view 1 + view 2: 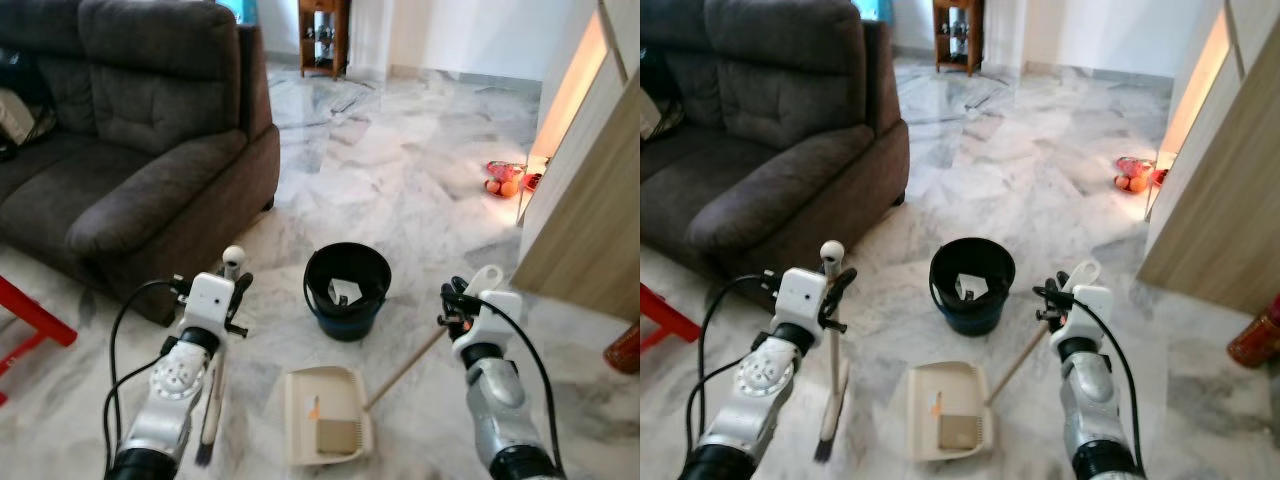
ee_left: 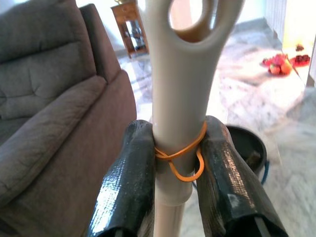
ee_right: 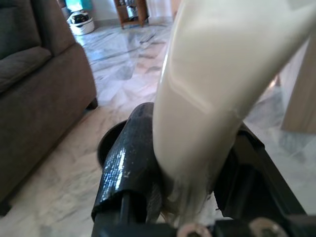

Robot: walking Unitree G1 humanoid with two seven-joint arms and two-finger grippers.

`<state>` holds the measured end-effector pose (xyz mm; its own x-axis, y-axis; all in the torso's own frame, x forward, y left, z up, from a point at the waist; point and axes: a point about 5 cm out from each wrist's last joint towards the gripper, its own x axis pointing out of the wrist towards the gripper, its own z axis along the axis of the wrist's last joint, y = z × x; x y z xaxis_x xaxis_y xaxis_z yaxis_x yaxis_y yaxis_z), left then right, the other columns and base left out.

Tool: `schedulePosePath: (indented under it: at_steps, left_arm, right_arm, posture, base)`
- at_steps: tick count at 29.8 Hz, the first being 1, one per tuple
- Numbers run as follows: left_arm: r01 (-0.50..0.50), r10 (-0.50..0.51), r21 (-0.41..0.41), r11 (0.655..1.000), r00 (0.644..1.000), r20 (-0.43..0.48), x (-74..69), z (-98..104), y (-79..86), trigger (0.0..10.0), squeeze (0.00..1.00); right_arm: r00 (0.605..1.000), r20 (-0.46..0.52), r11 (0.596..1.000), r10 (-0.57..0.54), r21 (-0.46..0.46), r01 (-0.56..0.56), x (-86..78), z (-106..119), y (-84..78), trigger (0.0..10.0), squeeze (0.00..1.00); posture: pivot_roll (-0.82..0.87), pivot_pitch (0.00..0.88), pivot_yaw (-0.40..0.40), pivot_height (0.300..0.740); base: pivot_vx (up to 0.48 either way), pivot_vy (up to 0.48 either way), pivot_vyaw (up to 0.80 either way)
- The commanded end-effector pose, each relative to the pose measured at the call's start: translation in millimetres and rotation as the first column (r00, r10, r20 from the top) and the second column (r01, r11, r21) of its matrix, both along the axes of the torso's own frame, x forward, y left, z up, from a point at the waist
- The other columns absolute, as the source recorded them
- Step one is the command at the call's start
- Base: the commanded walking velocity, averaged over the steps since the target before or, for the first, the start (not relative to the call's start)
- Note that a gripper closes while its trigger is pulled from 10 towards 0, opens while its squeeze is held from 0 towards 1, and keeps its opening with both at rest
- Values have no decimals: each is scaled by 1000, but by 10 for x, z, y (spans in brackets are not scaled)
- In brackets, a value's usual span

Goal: Sweep floor

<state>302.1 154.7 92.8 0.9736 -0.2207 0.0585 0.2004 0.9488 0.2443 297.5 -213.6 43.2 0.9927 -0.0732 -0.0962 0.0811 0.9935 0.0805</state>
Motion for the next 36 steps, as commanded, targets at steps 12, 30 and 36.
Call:
schedulePosePath:
  at_steps: [12, 30, 36]
  left_arm:
    - [-12, 11, 28, 1000, 999, 31, 32, 69, 67, 10000, 0]
    - [-9, 8, 33, 999, 1000, 28, 25, 57, 90, 10000, 0]
    - [-6, 5, 33, 999, 1000, 25, 29, 58, 97, 10000, 0]
  right_arm:
    - [996, 87, 999, 38, -4, -38, 149, 218, 94, 10000, 0]
    - [990, 132, 999, 46, -24, -43, 217, 408, 128, 10000, 0]
    - [981, 181, 998, 62, -41, -56, 219, 595, 156, 10000, 0]
  posture:
    - [113, 0, 33, 740]
    - [103, 0, 42, 740]
    - [98, 0, 47, 740]
  base:
    - [280, 0, 0]
    - [0, 0, 0]
    - [0, 0, 0]
